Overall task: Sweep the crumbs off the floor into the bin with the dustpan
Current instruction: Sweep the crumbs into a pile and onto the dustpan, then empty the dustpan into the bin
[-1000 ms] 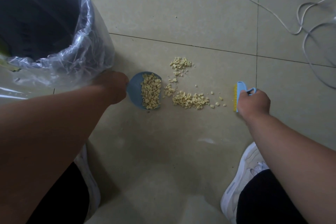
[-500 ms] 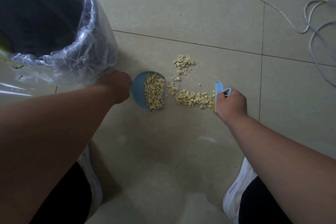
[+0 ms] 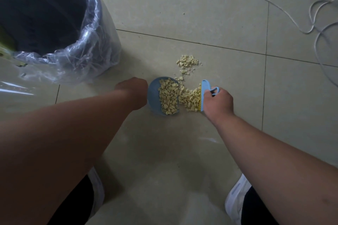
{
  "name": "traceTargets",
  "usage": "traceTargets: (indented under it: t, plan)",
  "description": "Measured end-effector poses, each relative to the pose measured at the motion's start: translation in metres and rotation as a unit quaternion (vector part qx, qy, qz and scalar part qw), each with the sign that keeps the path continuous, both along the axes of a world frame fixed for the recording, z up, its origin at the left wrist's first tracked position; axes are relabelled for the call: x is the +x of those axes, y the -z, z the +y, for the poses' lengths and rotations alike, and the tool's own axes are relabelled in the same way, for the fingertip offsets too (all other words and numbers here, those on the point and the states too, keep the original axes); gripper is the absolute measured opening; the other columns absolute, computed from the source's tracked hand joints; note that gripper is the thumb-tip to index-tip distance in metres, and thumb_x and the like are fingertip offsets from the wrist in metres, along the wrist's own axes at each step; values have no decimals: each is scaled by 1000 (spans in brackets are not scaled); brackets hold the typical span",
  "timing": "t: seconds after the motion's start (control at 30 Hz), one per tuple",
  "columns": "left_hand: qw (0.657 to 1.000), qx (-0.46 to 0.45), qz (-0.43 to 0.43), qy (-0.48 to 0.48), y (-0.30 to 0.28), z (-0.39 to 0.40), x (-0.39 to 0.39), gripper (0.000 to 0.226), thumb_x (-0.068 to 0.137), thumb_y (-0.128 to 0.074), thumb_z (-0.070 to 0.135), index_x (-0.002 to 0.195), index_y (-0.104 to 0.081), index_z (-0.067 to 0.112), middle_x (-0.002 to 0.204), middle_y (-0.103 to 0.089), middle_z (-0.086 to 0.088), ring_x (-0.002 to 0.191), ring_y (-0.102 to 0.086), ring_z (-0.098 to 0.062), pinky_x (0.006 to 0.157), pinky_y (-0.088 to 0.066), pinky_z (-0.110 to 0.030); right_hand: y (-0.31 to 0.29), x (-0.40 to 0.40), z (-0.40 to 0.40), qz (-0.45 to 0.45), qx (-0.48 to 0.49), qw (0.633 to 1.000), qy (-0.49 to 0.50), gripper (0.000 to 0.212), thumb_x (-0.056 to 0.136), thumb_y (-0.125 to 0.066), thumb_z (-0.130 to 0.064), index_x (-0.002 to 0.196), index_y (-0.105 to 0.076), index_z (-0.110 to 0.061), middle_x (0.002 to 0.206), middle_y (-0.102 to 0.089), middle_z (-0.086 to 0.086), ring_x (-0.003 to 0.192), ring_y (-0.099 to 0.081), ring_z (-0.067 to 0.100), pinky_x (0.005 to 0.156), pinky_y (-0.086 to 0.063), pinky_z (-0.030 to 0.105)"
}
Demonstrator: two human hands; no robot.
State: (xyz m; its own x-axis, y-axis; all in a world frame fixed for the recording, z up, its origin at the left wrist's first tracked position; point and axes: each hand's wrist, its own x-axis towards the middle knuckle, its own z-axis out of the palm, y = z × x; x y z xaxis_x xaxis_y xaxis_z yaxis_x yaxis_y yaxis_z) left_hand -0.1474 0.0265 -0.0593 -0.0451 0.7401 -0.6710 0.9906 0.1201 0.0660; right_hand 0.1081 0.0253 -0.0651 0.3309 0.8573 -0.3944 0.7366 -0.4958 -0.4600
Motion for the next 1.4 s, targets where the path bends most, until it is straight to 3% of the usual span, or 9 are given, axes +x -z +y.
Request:
traceTargets:
  t: [0.13, 0.3, 0.47, 0.63, 0.77, 0.93, 1.03, 1.13, 1.4]
  plan:
    - [1000, -9, -8, 3, 5, 0, 2, 33, 85, -58, 16, 114, -74, 19, 117, -70, -6, 106, -71, -32, 89, -59, -40, 1, -15, -3, 28, 7, 999, -15, 34, 98, -56, -26, 83, -63, 3, 77, -66, 15, 74, -62, 35, 64, -45, 37]
    - [999, -14, -44, 14, 17, 4, -3, 35, 81, -53, 15, 107, -77, 17, 113, -73, -7, 102, -70, -30, 87, -60, -39, -1, -35, -2, 64, -4, 997, -38, 32, 98, -56, -27, 80, -62, -1, 69, -60, 8, 64, -55, 27, 60, -43, 34]
    - [997, 1, -78, 12, 16, 5, -7, 35, 94, -54, 14, 121, -75, 12, 127, -69, -12, 118, -65, -32, 100, -53, -37, -5, -43, 1, 92, -2, 995, -44, 30, 97, -58, -28, 83, -66, -3, 72, -66, 8, 59, -55, 20, 54, -42, 30]
    - [994, 16, -108, 4, 20, 8, -15, 31, 93, -60, 13, 119, -76, 10, 124, -69, -14, 117, -63, -34, 97, -49, -36, -12, -41, 6, 118, 9, 993, -25, 27, 96, -62, -30, 88, -71, -5, 82, -74, 11, 73, -66, 28, 67, -54, 36]
    - [991, 38, -132, -6, 16, 12, -22, 34, 88, -62, 8, 120, -76, 11, 121, -70, -14, 116, -63, -34, 96, -48, -35, -23, -33, 16, 167, 14, 985, 36, 17, 90, -67, -26, 78, -68, -15, 71, -66, -4, 64, -57, 12, 59, -47, 23]
    - [982, 62, -172, -48, -5, 17, -25, 34, 86, -60, 2, 114, -77, 12, 113, -73, -11, 110, -66, -32, 80, -41, -26, -40, -22, 37, 200, 55, 972, 109, 10, 83, -68, -13, 75, -69, -19, 67, -61, -6, 59, -53, 9, 46, -40, 13]
    - [981, 78, -170, -52, -23, 21, -26, 37, 92, -56, 3, 119, -75, 19, 113, -71, -4, 103, -65, -27, 77, -38, -23, -51, -16, 46, 217, 67, 961, 155, 5, 76, -69, -13, 80, -72, -14, 69, -62, -3, 63, -54, 13, 51, -42, 17]
    - [971, 93, -209, -72, -41, 30, -30, 33, 92, -55, 0, 110, -78, 15, 96, -69, -3, 90, -64, -24, 73, -42, -24, -67, -17, 53, 246, 77, 949, 179, 13, 62, -67, -23, 72, -70, -15, 66, -62, -4, 66, -57, 17, 65, -48, 27]
    - [959, 115, -258, -35, -116, 70, -53, 18, 95, -62, 10, 97, -80, 14, 89, -74, -5, 80, -63, -17, 72, -51, -30, -125, -23, 79, 313, 129, 922, 188, 20, 49, -64, -29, 66, -70, -20, 64, -57, 0, 67, -55, 20, 66, -49, 39]
